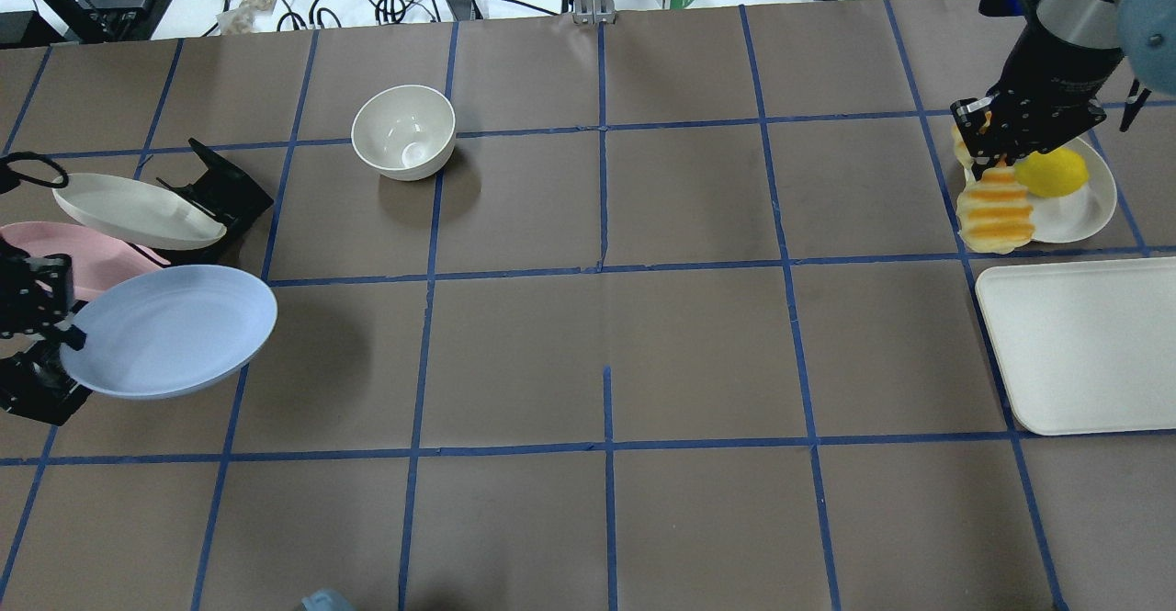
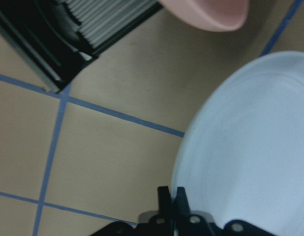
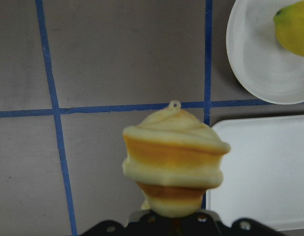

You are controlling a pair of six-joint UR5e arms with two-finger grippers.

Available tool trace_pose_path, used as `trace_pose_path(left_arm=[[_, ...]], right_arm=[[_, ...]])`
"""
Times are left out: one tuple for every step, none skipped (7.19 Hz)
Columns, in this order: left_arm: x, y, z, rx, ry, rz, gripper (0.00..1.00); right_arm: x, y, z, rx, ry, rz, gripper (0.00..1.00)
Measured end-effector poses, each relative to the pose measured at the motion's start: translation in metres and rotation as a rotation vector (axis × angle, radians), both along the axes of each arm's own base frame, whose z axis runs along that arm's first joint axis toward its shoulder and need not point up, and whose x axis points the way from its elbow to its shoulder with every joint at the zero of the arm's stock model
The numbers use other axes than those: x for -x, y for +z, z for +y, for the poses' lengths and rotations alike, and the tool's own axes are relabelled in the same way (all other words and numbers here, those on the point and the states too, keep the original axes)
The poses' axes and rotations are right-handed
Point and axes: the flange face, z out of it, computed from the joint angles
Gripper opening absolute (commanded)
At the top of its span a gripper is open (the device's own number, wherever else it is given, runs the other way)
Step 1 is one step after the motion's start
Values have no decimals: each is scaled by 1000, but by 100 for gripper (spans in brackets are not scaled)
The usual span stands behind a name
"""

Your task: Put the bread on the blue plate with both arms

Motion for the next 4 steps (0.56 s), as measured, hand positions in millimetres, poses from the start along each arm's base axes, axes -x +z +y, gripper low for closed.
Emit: trace_pose_path(left_arm=[[51, -10, -8, 12, -9, 48, 0], [104, -21, -21, 40, -30, 76, 0], [159, -32, -34, 94, -44, 108, 0], [209, -48, -44, 154, -33, 141, 0]], right_arm=[[-1, 0, 0, -2, 1, -4, 0], [-3, -1, 0, 1, 1, -18, 0], [-8, -2, -1, 3, 3, -41, 0], [-20, -4, -1, 3, 19, -58, 0]])
